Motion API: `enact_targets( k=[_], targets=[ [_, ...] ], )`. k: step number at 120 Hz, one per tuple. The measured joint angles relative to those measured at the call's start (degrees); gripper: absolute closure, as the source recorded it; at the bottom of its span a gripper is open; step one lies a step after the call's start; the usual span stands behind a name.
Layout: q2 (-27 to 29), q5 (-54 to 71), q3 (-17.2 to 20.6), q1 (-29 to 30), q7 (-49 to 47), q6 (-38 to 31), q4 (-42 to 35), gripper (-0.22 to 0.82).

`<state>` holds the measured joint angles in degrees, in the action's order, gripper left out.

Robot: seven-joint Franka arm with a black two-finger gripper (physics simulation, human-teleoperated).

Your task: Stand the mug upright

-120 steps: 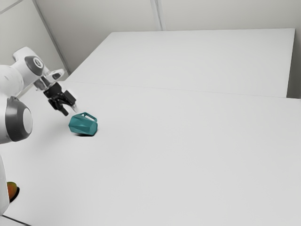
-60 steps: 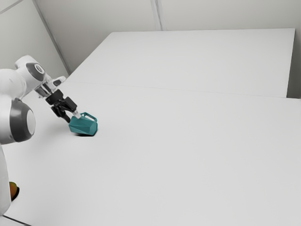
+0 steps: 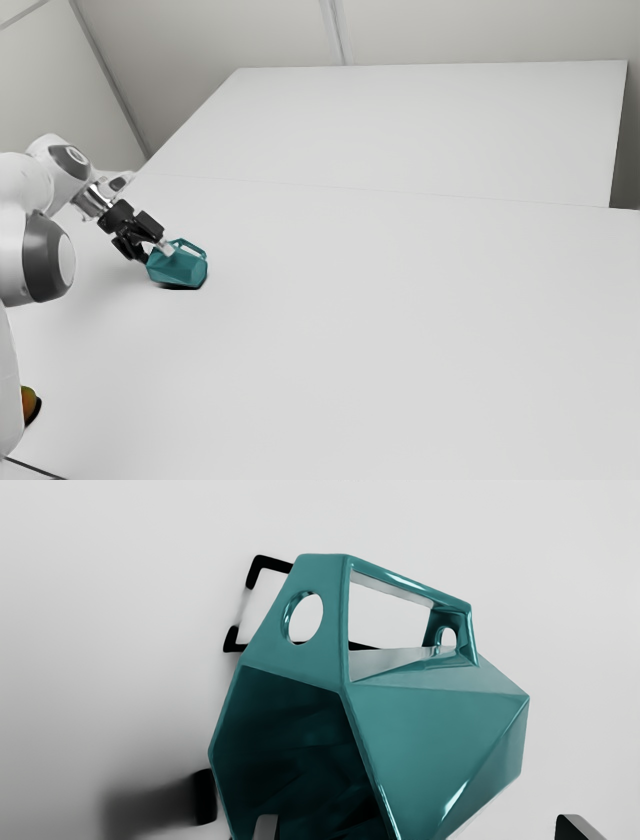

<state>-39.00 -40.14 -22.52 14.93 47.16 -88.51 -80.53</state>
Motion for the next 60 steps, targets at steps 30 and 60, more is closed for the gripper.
enact_targets(
  k=[30,60],
  targets=[
    [-0.41,-3.63,-0.06,0.18,0.37,1.33,-1.1,0.0],
    [-0.44,-6.07,-0.12,0.7,0.61,2.32,-2.09,0.0]
  ],
)
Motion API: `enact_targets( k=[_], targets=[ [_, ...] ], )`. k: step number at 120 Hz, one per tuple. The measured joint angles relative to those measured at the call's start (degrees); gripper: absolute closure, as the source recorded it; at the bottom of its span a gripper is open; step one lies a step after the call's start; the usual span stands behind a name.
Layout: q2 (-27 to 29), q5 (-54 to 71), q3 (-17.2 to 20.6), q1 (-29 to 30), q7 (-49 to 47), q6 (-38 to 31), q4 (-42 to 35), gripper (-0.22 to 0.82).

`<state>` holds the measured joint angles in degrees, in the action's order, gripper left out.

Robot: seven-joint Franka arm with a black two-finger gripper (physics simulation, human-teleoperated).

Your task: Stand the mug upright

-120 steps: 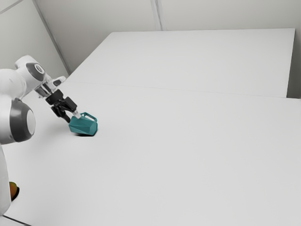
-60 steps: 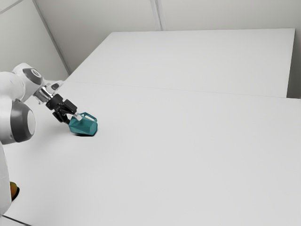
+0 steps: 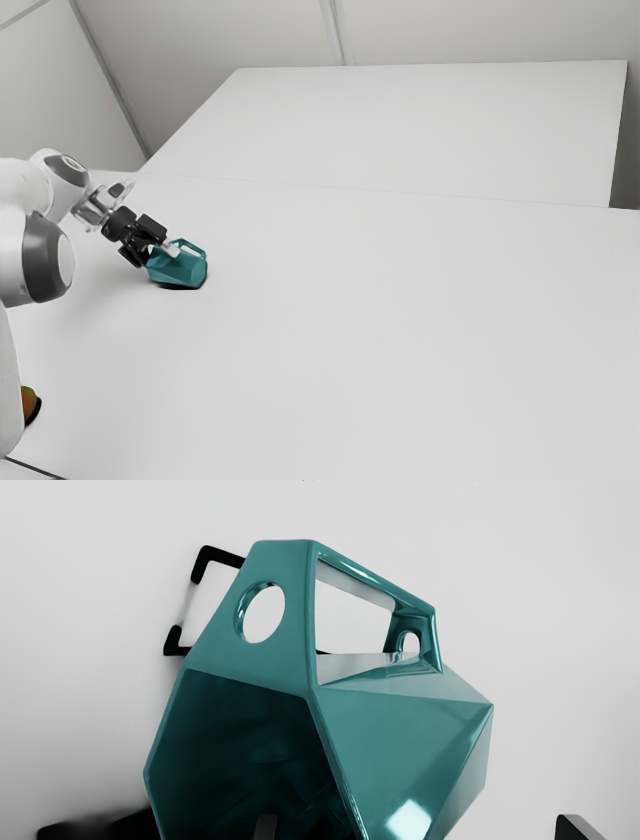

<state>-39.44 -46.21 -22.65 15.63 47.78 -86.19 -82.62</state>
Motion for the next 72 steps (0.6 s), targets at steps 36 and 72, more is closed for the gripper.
enact_targets(
  k=[36,72],
  targets=[
    [0.0,-1.72,-1.04,0.13,0.19,1.21,-0.02,0.04],
    [0.0,-3.72,-1.08,0.28,0.3,1.81,-1.2,0.18]
  ],
)
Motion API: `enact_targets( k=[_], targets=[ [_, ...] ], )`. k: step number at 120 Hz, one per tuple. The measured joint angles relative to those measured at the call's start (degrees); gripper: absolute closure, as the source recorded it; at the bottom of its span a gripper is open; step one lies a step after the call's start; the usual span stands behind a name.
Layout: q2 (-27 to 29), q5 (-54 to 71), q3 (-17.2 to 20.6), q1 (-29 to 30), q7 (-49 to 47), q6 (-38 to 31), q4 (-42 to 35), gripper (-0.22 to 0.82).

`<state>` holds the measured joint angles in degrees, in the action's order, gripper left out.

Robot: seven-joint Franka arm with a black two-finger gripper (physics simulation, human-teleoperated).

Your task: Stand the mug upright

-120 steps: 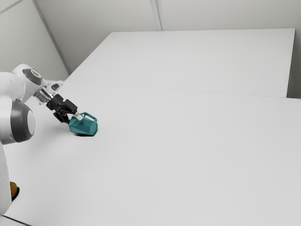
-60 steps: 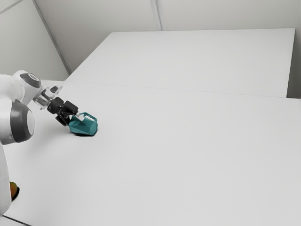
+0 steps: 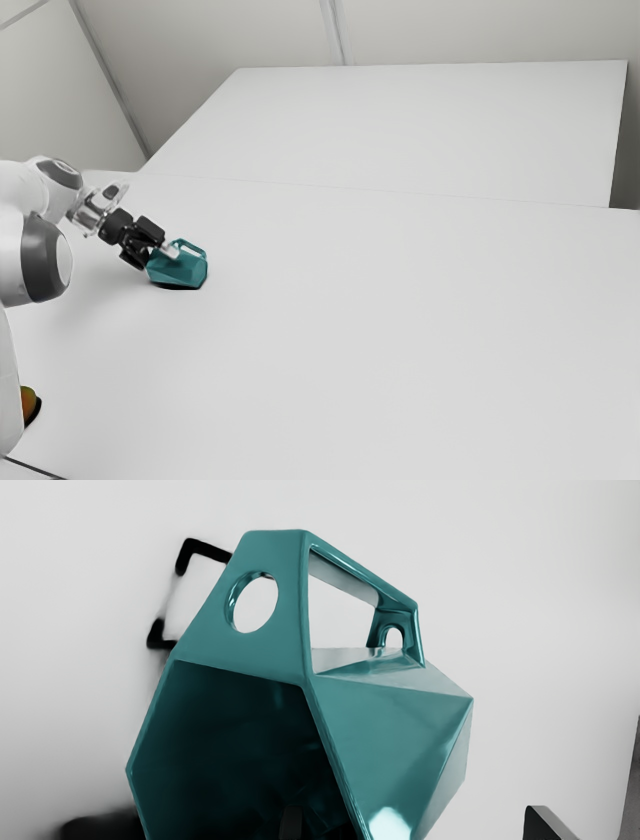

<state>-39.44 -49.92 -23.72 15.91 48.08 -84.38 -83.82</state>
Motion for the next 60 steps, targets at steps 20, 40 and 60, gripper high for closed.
enact_targets(
  k=[20,40,60],
  targets=[
    [0.0,-1.02,0.0,0.0,0.04,0.14,-0.22,0.26],
    [0.0,-1.63,0.0,0.0,0.07,0.21,-0.23,0.37],
    [0.08,-1.94,0.0,-0.05,0.1,0.32,-0.19,0.55]
  ],
)
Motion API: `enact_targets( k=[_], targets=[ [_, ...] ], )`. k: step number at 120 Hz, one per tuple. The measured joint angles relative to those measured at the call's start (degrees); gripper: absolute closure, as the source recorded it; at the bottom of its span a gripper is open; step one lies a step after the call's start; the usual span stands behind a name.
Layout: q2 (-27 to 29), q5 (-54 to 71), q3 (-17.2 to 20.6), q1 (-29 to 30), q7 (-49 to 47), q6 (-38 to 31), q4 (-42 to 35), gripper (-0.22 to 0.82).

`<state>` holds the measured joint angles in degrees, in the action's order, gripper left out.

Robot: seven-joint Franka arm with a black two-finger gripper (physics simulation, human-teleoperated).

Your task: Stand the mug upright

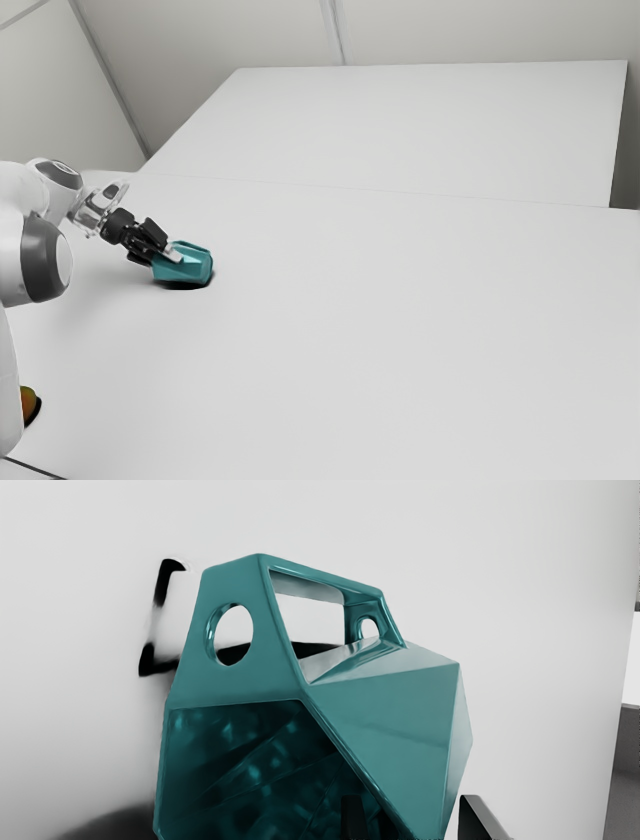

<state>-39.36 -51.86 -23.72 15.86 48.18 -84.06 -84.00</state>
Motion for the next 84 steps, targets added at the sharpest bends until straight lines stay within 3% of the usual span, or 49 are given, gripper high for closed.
enact_targets(
  k=[46,84],
  targets=[
    [1.31,-1.37,0.13,-1.2,0.01,0.03,0.17,0.75],
    [6.89,1.34,1.46,-5.27,-0.15,-1.64,0.15,0.78]
  ],
)
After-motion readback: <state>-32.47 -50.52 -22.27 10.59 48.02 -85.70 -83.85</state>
